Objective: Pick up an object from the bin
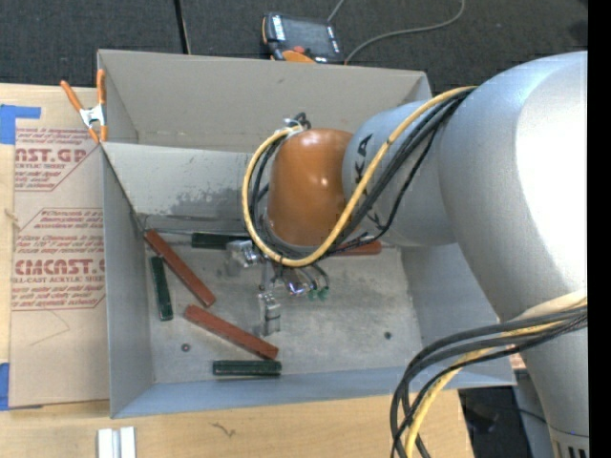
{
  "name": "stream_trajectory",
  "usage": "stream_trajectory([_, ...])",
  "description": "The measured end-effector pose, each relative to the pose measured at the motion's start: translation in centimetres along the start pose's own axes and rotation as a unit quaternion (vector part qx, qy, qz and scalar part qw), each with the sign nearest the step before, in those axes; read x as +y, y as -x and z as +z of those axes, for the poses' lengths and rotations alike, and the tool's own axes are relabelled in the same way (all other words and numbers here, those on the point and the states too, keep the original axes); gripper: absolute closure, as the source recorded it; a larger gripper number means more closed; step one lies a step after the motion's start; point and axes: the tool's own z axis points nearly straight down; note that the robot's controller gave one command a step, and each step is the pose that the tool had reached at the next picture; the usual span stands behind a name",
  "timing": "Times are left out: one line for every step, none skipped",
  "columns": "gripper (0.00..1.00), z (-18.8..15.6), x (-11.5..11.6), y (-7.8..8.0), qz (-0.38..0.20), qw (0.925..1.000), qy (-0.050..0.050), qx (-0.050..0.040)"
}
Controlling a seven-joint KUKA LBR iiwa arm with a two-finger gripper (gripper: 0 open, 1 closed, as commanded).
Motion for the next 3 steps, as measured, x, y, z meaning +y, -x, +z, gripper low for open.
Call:
stream_trajectory([0.0, -6.8, 12.1, -0.6, -0.25, 0.9684, -0.001, -0.0013])
stream_trajectory([0.0, 1.1, 4.8, 0.9, -0.401, 0.9162, -0.002, 0.0035])
stream_trajectory([0.0, 0.8, 10.6, 4.7, -0.331, 0.9437, -0.001, -0.0015])
